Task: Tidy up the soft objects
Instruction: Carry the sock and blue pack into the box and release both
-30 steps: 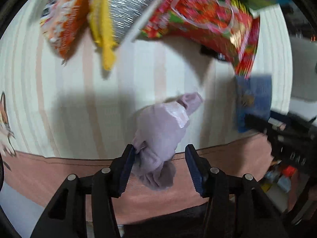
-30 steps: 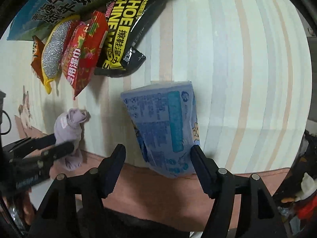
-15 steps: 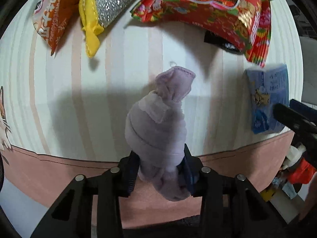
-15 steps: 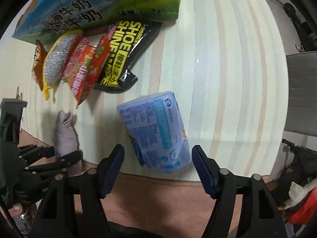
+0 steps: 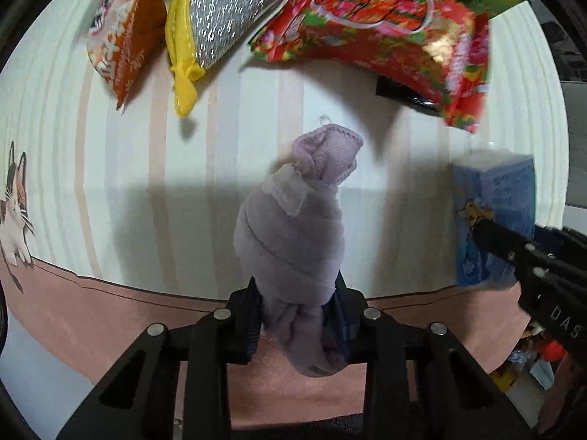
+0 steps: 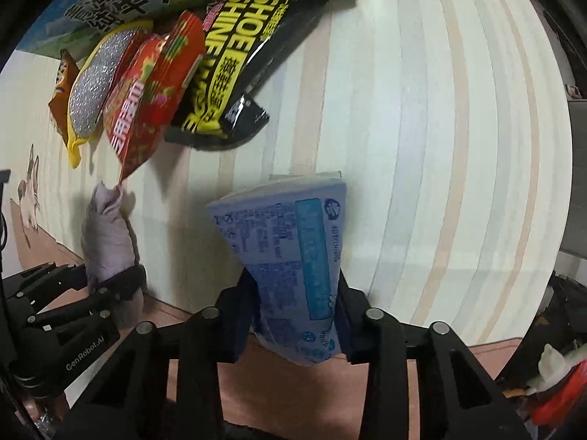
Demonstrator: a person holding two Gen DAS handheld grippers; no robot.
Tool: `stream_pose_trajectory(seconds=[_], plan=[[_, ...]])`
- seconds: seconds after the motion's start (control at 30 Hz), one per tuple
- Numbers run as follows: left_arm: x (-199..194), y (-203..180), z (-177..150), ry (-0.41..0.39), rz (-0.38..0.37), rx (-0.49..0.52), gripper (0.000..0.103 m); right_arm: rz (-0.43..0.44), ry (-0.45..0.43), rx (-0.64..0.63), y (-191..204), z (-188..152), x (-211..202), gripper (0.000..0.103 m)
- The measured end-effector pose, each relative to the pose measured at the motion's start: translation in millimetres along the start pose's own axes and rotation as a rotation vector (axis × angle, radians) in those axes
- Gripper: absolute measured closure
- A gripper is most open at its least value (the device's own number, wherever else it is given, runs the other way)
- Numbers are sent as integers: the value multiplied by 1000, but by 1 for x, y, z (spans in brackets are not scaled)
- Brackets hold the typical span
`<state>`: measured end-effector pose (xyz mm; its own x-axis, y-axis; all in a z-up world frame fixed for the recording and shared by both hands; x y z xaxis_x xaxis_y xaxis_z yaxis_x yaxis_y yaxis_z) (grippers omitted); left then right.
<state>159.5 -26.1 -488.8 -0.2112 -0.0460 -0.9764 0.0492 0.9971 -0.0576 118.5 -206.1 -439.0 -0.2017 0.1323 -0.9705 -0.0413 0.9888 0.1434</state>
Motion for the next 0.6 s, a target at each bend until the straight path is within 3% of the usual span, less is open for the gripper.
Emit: stream_pose_trajectory(seconds=[0.13,0.37,0.47,0.6], plan=[[-43,-9,-8,-65,-31,23,74,96,-20,31,25,-24,-14,69],[-167,-15,8,-257,-111,70,74,270,-195,38,52,-19,-125,69],[-216,-10,40,-321,-120,87,74,308,-275,42,57,12,-171,69],[-247,5,103,-388,-40,98,74,317,-331,70,49,68,-215,69]])
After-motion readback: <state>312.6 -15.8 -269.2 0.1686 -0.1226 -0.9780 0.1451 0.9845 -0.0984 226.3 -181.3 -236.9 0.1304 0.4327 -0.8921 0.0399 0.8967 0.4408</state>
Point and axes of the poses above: each gripper's, at about its wrist camera, not at the fingertips, and x roughly the way its jaws point, y to its left, z to its top, the point moved 6 cm from there along x, roughly the way its jaws point, and after that the axes turned 1 degree about -x, right-handed, at the moved point
